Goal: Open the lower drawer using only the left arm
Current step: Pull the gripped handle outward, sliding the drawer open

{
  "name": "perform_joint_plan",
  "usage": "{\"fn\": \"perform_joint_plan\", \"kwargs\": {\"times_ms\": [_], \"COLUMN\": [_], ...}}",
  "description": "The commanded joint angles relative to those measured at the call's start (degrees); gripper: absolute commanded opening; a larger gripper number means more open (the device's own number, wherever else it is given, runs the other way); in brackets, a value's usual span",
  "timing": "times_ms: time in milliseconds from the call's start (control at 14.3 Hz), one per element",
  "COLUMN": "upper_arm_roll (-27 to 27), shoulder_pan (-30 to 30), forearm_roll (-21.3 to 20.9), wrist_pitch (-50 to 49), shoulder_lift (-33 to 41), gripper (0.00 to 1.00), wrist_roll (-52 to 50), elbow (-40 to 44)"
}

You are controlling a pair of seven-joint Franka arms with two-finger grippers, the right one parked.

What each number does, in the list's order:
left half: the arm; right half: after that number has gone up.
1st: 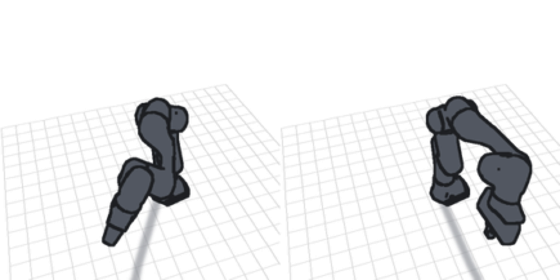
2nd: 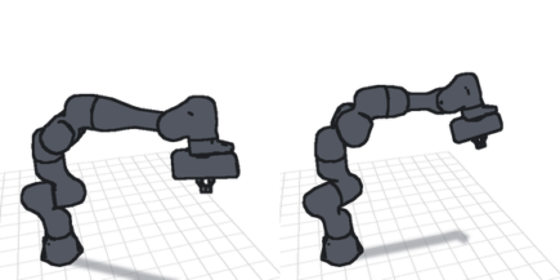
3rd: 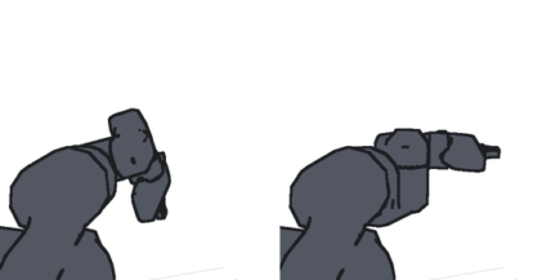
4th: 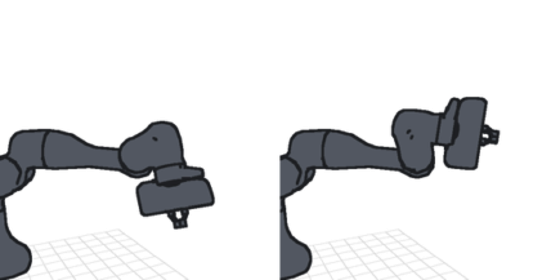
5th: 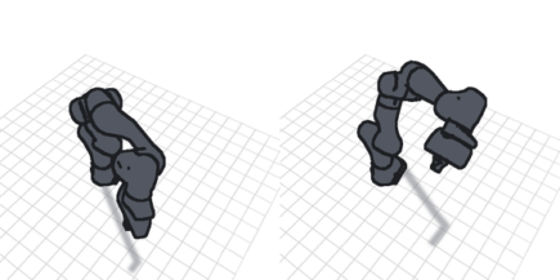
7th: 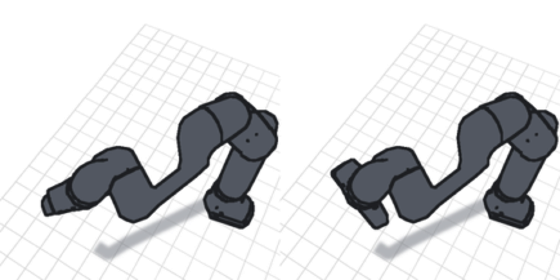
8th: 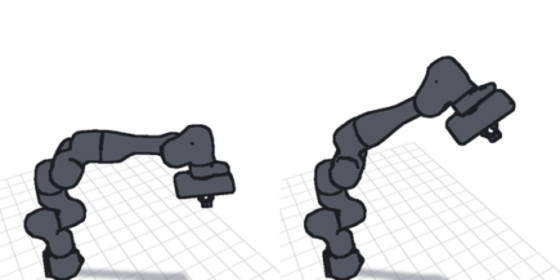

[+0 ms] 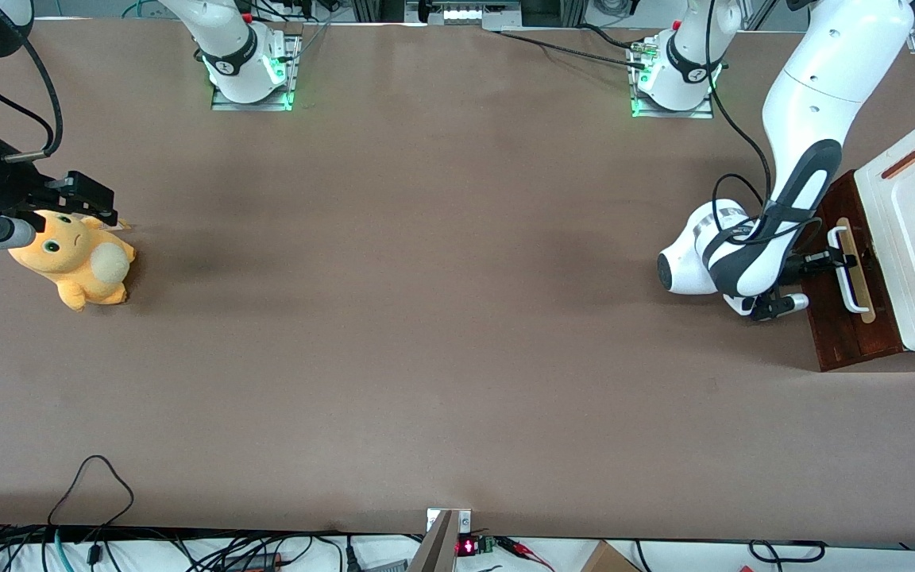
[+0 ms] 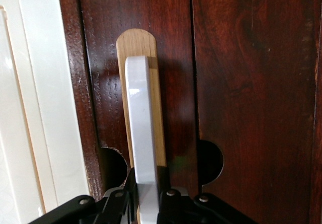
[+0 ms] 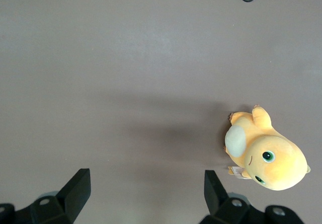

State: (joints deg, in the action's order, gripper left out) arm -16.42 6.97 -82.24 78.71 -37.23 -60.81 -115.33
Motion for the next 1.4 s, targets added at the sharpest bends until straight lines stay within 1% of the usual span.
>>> {"fn": "perform_joint_plan", "kwargs": {"times_ms": [0, 140, 280, 420, 701, 841, 1121, 1331], "upper_arm_roll": [0.1, 0.1, 0.0, -0.4, -1.8, -2.9, -3.1, -4.4], "shoulder_pan": [0.1, -0.1, -1.0, -2.7, -5.9, -6.4, -7.2, -7.8], "forearm_roll": [-1.5, -1.5, -1.5, -2.1, -2.0, -2.0, -2.0, -1.7], "wrist_pitch": [-0.7, -0.7, -0.4, -0.3, -0.1, -0.1, 0.0, 0.0], "shoulder_lift": [0.0, 0.0, 0.2, 0.2, 0.4, 0.5, 0.4, 0.5], "gripper": [0.02, 0.00, 0.00, 0.00, 0.00, 0.00, 0.00, 0.00], "wrist_roll": [0.3, 0.4, 0.9, 1.1, 2.6, 2.6, 3.0, 3.2], "elbow": [-0.4, -0.3, 0.0, 0.5, 0.7, 0.6, 0.8, 1.4]}}
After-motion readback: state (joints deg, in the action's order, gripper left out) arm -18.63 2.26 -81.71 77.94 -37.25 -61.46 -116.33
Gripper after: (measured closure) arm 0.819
